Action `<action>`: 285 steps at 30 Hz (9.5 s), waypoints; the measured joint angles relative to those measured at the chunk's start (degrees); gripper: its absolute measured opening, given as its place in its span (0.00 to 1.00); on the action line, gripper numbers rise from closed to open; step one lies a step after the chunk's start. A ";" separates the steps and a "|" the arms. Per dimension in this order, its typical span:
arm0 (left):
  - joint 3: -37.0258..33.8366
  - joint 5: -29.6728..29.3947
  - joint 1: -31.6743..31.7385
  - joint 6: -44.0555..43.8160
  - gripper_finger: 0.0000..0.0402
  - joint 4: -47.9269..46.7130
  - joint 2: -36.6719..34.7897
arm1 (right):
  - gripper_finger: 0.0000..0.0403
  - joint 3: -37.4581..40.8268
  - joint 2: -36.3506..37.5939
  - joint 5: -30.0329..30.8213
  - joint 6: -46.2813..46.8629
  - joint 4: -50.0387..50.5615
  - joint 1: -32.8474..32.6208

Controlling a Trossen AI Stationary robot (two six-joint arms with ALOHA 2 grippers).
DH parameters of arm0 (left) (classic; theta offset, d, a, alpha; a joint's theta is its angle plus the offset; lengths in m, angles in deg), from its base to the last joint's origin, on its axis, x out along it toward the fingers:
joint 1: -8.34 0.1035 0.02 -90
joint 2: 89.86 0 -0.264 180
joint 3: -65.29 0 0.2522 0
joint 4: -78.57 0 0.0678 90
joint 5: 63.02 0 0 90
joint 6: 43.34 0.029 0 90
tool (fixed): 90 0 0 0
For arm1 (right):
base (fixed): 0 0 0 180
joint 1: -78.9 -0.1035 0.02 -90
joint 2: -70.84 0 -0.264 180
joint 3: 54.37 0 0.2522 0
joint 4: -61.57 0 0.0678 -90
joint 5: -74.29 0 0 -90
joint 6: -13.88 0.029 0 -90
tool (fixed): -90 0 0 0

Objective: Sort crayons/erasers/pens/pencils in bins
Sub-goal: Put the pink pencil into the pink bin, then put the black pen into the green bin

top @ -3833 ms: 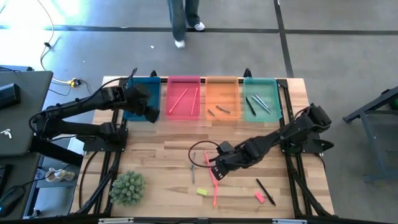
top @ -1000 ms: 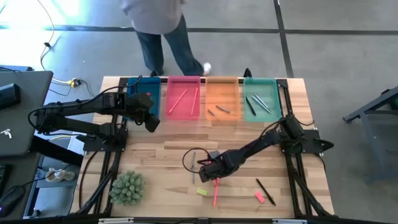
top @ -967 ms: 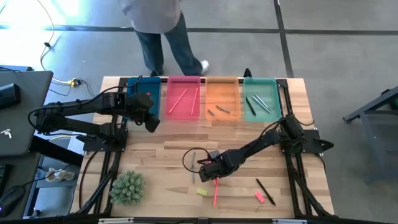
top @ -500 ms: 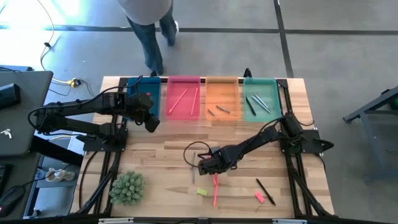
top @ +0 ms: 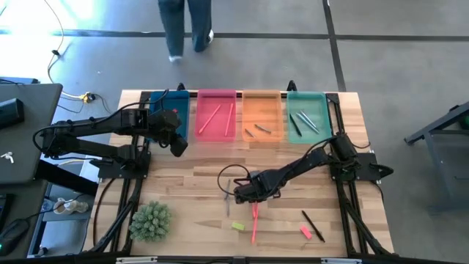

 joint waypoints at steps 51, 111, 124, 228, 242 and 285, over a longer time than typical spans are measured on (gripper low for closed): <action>0.00 -0.17 -0.03 3.55 0.31 -1.51 -3.06 | 0.01 -16.15 6.59 20.98 -50.52 -22.51 24.41; -0.02 0.02 -0.05 2.37 0.31 -2.16 -3.00 | 0.37 -16.20 8.41 4.58 -71.55 6.42 18.96; -0.02 0.02 -0.05 1.45 0.31 -2.12 -3.00 | 0.37 -16.17 8.41 11.83 -69.81 18.57 1.66; -0.04 -1.69 -0.05 -12.14 0.31 -1.03 -2.15 | 0.16 17.42 12.10 -10.68 20.35 4.05 -41.74; -0.04 -1.68 -0.03 -12.14 0.31 -1.04 -2.15 | 0.04 17.80 13.84 -8.48 21.96 4.71 -42.01; -0.04 -6.21 -0.05 -4.56 0.31 0.44 -2.15 | 0.04 17.66 48.72 34.37 -5.23 34.80 4.33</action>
